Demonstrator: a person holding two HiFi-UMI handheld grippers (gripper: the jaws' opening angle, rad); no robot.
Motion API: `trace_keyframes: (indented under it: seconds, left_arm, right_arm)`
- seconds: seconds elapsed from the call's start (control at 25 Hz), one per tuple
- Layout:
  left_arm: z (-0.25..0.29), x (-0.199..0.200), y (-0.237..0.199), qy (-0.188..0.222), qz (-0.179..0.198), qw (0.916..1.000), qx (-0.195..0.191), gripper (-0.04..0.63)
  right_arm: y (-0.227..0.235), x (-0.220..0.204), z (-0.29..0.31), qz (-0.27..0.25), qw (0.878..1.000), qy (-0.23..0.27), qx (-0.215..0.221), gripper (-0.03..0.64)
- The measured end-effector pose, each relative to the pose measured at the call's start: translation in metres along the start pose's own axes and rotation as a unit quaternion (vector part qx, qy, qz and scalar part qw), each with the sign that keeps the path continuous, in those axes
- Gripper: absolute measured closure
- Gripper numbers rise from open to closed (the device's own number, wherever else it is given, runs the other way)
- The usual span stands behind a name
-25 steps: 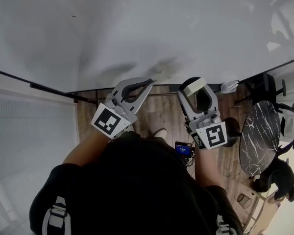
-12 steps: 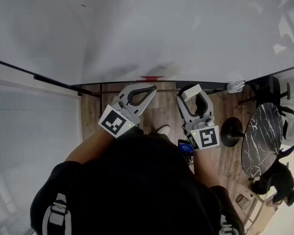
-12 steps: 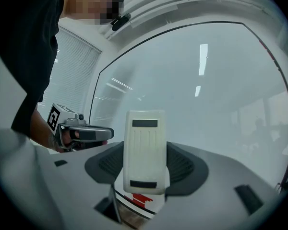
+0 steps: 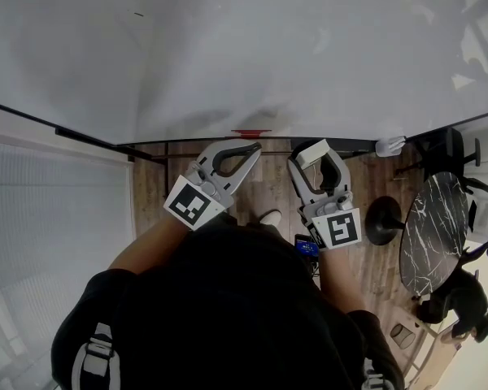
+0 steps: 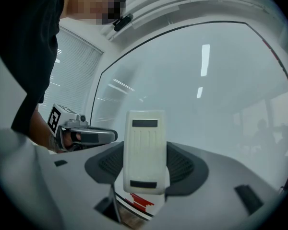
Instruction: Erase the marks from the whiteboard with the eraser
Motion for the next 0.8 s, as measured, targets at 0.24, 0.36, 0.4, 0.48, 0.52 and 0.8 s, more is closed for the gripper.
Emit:
trace_keyframes:
  seconds: [0.24, 0.36, 0.4, 0.48, 0.52, 0.8]
  left_arm:
    - [0.0031, 0.0016, -0.0019, -0.001, 0.002, 1.0, 0.0, 0.591]
    - [0.0032, 0.0022, -0.0035, -0.001, 0.0, 1.0, 0.002, 0.591]
    - [0.0033, 0.0024, -0.0037, -0.001, 0.0, 1.0, 0.003, 0.591]
    - [0.0037, 0.0026, -0.0031, -0.002, 0.001, 1.0, 0.003, 0.591]
    - [0.0037, 0.0026, -0.0025, -0.003, 0.001, 1.0, 0.002, 0.591]
    - [0.0034, 0.0026, -0.0011, -0.003, 0.0, 1.0, -0.001, 0.591]
  right_arm:
    - [0.0002, 0.0045, 0.002, 0.002, 1.0, 0.005, 0.001, 0.362]
    - [0.0004, 0.0042, 0.0029, 0.001, 1.0, 0.005, 0.002, 0.362]
    - [0.0011, 0.0028, 0.0025, -0.002, 1.0, 0.004, 0.003, 0.362]
    - [0.0019, 0.0016, 0.0017, -0.005, 1.0, 0.003, 0.004, 0.362]
    - [0.0015, 0.0033, 0.002, -0.003, 1.0, 0.005, 0.003, 0.362]
    - [0.0025, 0.0024, 0.0014, 0.002, 1.0, 0.002, -0.003, 0.362]
Point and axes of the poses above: the fingertips, and each gripper's own axes: z forward along the fingers, y to its right, x out of its top, the point moved 2 cm from there along -z, backward along the fingers, and after that the axes turned 6 degrees about z, right-handed, at the moved point
